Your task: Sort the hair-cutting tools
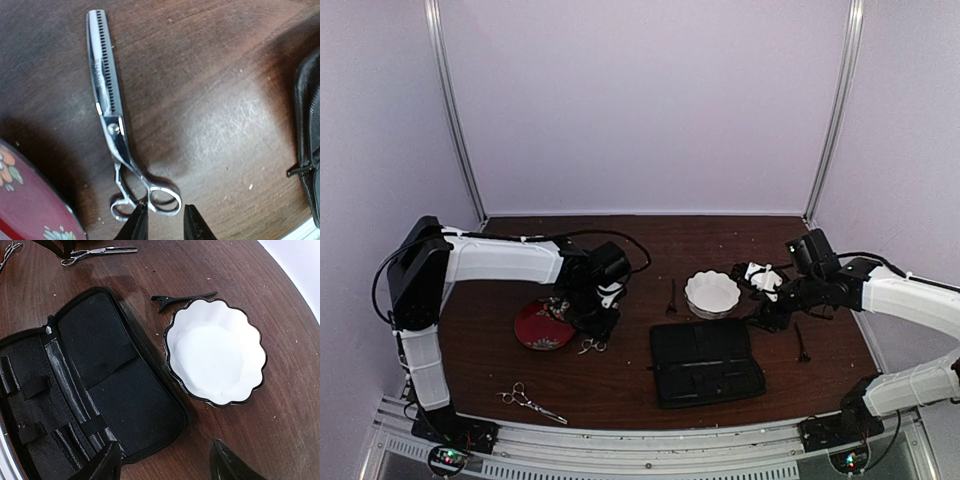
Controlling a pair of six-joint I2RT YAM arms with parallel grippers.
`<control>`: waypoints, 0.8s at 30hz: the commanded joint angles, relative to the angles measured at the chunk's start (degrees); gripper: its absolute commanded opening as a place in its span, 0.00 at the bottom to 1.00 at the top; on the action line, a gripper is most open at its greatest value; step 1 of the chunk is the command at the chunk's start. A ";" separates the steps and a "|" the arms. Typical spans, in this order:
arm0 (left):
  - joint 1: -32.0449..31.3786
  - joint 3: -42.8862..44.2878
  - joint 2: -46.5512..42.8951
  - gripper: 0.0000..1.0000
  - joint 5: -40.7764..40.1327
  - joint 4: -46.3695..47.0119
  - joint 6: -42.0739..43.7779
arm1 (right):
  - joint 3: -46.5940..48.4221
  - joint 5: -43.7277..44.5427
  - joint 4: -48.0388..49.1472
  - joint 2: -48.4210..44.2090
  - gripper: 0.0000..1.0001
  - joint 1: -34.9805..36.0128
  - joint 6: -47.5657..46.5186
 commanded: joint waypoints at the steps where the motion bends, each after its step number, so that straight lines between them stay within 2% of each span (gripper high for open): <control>1: -0.22 2.89 3.38 0.28 -0.04 0.94 -2.53 | 0.45 -1.07 -0.02 0.40 0.61 -0.14 -0.24; 8: -0.15 4.25 5.64 0.32 -4.53 1.10 -4.23 | 0.15 -1.05 0.21 0.58 0.61 -0.14 -0.73; 13: -0.13 5.40 9.21 0.28 -4.21 1.04 -4.54 | 0.26 -1.54 -0.08 0.89 0.61 -0.14 -0.85; 19: -0.13 3.75 9.96 0.15 -7.57 0.82 -5.08 | 0.12 -1.50 0.01 0.80 0.61 -0.14 -0.98; 24: -0.26 2.87 9.94 0.00 -9.70 1.29 -1.59 | 0.30 -1.51 -0.13 1.02 0.61 -0.14 -0.54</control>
